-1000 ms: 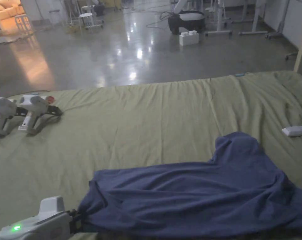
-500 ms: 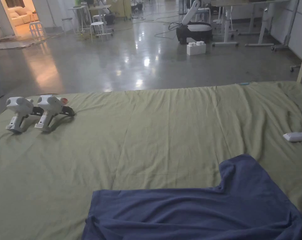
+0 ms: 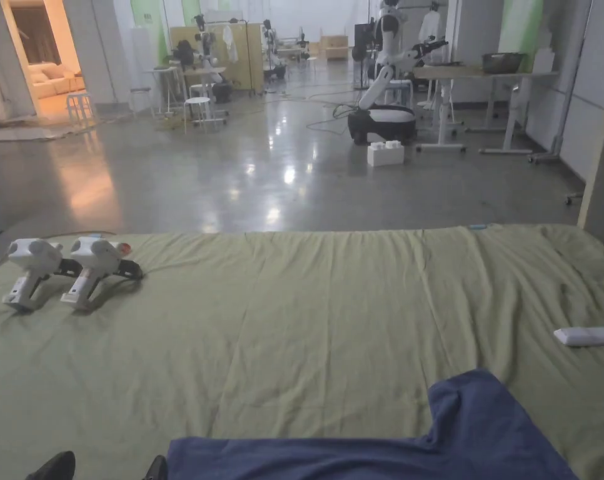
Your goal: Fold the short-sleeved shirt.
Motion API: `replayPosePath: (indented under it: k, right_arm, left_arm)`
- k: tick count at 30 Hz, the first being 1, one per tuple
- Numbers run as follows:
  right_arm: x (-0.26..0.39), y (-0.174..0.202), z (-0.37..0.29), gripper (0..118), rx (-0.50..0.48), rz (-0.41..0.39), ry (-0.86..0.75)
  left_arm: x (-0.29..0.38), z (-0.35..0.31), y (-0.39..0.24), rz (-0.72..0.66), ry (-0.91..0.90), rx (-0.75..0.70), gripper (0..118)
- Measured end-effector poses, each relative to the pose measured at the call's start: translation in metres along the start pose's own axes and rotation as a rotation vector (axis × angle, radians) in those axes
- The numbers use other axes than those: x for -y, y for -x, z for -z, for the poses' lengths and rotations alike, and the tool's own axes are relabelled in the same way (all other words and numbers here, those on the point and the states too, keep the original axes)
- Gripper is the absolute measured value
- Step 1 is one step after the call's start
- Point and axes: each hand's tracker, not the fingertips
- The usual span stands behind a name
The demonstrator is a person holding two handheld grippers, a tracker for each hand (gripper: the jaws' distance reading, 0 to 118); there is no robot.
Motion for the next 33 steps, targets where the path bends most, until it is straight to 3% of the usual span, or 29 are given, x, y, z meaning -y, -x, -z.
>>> replayPosePath:
  k: [3, 6, 7, 8, 10, 16, 20, 21, 25, 33]
  right_arm:
    - [-0.008, 0.024, -0.010, 72, 0.020, -0.072, -0.052]
    - [-0.010, 0.038, -0.016, 38, 0.004, -0.126, -0.060]
    - [-0.009, 0.041, -0.018, 19, 0.002, -0.132, -0.062]
    - [-0.009, 0.044, -0.019, 6, 0.001, -0.152, -0.072]
    - [-0.006, 0.046, -0.021, 0, 0.002, -0.165, -0.082]
    - [-0.008, 0.049, -0.014, 0, -0.046, -0.144, -0.073]
    - [-0.007, 0.045, -0.001, 0, -0.052, -0.136, -0.042]
    - [-0.005, 0.042, 0.004, 0, -0.056, -0.128, -0.027]
    - [0.008, 0.033, 0.020, 0, -0.090, -0.100, 0.069]
    - [0.030, 0.017, 0.047, 0, -0.081, -0.098, 0.233]
  left_arm:
    - [-0.016, -0.015, -0.015, -0.007, -0.044, 0.010, 81]
    - [-0.027, -0.028, -0.025, -0.021, -0.057, 0.041, 32]
    - [-0.029, -0.031, -0.027, -0.015, -0.063, 0.052, 16]
    - [-0.031, -0.034, -0.030, -0.005, -0.077, 0.056, 10]
    - [-0.034, -0.039, -0.032, 0.006, -0.089, 0.063, 0]
    - [-0.036, -0.020, -0.019, -0.050, -0.029, 0.060, 0]
    - [-0.031, 0.020, 0.000, -0.088, 0.114, 0.089, 1]
    - [-0.027, 0.038, 0.008, -0.099, 0.176, 0.093, 6]
    - [0.007, 0.123, 0.045, -0.206, 0.427, 0.112, 49]
    - [0.105, 0.313, 0.085, -0.225, 0.823, 0.045, 55]
